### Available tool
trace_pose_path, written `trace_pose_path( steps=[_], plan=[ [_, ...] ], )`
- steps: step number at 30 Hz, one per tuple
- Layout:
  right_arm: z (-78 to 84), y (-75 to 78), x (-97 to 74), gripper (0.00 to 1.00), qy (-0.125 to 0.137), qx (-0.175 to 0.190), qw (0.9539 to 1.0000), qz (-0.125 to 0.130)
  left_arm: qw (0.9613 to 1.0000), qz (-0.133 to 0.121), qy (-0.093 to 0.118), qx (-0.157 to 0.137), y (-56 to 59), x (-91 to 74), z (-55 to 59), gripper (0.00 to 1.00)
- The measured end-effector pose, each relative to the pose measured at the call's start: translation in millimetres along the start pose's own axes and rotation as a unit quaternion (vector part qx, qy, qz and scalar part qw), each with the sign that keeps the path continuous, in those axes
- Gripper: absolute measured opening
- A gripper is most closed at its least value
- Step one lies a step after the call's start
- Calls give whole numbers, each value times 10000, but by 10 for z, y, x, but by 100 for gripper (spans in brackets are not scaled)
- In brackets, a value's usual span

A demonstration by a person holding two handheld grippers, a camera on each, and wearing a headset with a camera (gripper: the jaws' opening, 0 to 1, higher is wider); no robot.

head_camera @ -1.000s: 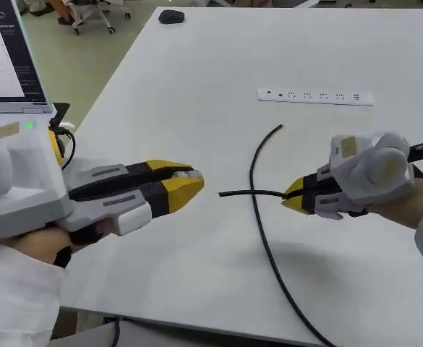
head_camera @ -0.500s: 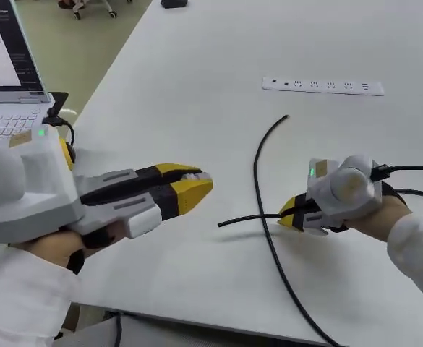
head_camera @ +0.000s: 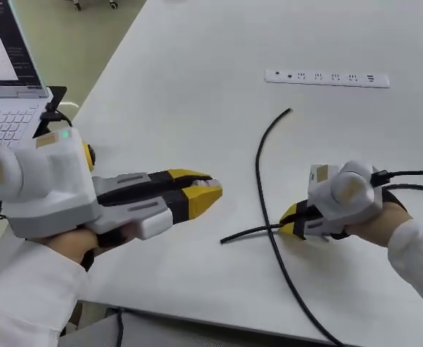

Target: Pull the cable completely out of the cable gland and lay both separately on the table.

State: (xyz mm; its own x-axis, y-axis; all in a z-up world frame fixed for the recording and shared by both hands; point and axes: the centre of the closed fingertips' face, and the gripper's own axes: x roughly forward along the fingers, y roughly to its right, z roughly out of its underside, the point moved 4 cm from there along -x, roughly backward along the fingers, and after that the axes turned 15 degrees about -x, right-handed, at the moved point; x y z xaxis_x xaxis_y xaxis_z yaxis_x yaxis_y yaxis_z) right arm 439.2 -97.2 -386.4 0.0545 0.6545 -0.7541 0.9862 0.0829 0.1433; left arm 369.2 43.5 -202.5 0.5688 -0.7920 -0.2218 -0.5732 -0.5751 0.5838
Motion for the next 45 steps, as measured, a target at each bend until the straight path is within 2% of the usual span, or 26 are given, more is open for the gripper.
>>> trace_pose_path(
  steps=[3, 10, 12, 16, 17, 18, 19, 22, 28, 30, 33, 34, 37, 41, 45],
  plan=[
    [2, -3, -4, 9, 143, 250, 9996, 9, 9999, 65, -85, 22, -11, 49, 19, 17],
    [-12, -27, -29, 21, 142, 212, 9997, 52, 9992, 44, -330, 200, -85, 174, 83, 17],
    [-34, -45, -79, 23, 223, 236, 9995, -9, 9989, 16, -395, 270, -128, 221, 104, 17],
    [-66, -48, -188, 26, 346, 273, 9990, 30, 9973, 46, -493, 543, -237, 408, 177, 17],
    [-85, -52, -238, 27, 389, 272, 9989, 37, 9961, -26, -636, 617, -296, 471, 226, 17],
    [-102, -63, -274, 27, 398, 256, 9989, 38, 9955, -38, -679, 659, -314, 495, 243, 17],
    [-122, -83, -332, 27, 419, 188, 9989, 26, 9939, -28, -753, 808, -357, 569, 284, 17],
    [-194, -141, -500, 27, 490, 26, 9988, 86, 9911, 91, -935, 940, -448, 740, 397, 17],
    [-236, -202, -878, 27, 681, 100, 9966, 444, 9853, -4, -1305, 1101, -672, 1020, 613, 17],
    [-196, -206, -996, 27, 717, 142, 9957, 567, 9831, -82, -1449, 1113, -760, 1096, 733, 17],
    [-175, -240, -1163, 25, 781, 250, 9938, 755, 9806, -186, -1703, 949, -870, 1136, 903, 17],
    [-168, -251, -1219, 24, 846, 351, 9922, 847, 9806, -209, -1713, 929, -897, 1146, 938, 17],
    [-132, -300, -1299, 23, 902, 489, 9902, 948, 9778, -363, -1841, 929, -985, 1161, 1062, 17],
    [-47, -356, -1367, 23, 843, 669, 9874, 1164, 9771, -443, -1888, 872, -1026, 1159, 1126, 17],
    [-65, -349, -1417, 20, 1125, 1005, 9785, 1409, 9743, -495, -1949, 1018, -1066, 1154, 1180, 17]
  ],
)
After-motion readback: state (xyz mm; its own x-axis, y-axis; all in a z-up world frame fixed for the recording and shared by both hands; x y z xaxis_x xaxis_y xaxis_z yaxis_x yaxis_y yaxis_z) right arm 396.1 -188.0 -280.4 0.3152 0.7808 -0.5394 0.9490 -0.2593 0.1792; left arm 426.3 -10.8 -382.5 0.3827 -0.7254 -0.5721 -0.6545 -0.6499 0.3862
